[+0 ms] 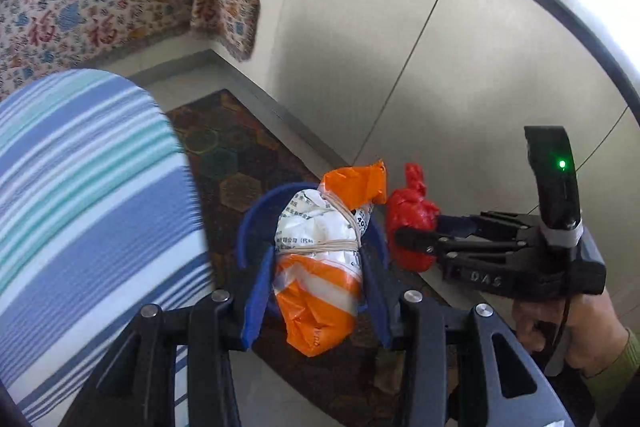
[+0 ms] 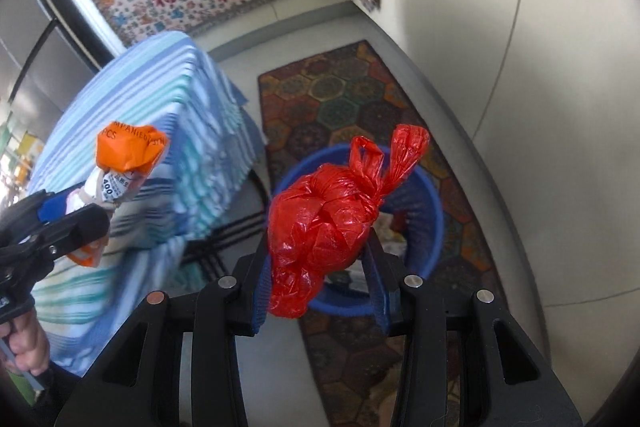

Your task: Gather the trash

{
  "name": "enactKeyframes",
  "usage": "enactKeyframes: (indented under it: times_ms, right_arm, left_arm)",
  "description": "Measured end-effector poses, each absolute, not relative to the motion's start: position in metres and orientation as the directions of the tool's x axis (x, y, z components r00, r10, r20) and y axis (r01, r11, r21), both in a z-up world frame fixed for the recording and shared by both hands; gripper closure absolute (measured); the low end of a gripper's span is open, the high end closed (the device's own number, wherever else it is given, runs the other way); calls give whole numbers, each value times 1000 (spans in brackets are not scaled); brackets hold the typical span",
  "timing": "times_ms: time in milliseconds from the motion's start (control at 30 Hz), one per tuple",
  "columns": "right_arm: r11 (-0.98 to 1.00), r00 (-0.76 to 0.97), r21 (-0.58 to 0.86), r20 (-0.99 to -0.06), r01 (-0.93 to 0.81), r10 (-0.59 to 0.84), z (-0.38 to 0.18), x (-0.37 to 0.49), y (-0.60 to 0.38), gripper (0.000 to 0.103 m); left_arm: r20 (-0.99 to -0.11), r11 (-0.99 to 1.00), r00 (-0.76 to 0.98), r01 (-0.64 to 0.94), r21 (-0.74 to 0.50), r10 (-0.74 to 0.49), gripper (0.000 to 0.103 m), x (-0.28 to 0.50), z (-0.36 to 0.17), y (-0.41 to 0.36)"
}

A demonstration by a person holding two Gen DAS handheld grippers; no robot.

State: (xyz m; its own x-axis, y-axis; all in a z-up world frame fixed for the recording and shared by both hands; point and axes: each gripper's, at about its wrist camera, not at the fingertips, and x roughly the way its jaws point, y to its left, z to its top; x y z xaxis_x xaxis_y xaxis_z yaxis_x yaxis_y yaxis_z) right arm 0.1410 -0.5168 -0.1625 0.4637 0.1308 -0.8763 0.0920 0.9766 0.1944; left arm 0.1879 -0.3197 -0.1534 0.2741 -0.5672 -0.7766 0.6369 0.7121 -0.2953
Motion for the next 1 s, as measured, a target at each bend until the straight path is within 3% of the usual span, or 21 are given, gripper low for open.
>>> enactKeyframes:
  times_ms: [467,533,600,667,800,900,1000]
  right_arm:
    - [972,416,214,-896,98,155,-251,171,-560,59]
    - [968,421,226,-892,107,162,-262,171,-564,53]
    - [963,431,241,-887,124,167,-273,171,-568,33]
    - [959,443,244,-883,147,157,-278,169,-571,30]
    - [950,474,244,-871,196,126,-268,160,-578,13]
    - [944,503,222,-861,243,73,-242,151,-583,1]
    - [942,531,207,-846,265,37,-212,141,-585,1]
  left_arm:
    - [-849,748,197,595,-293,-490,58,240,-247,-409]
    - [-856,754,184,584,-299,-482,51,246,-257,-412]
    - [-864,761,185,581,-289,-469,51,247,-263,-414]
    - [-863,759,201,592,-269,-463,51,248,-263,-417]
    - [-849,770,240,582,-262,-471,48,247,-245,-412]
    - [-822,777,286,570,-268,-494,31,241,-220,-400]
    - [-789,768,333,587,-256,-517,16,224,-186,-388]
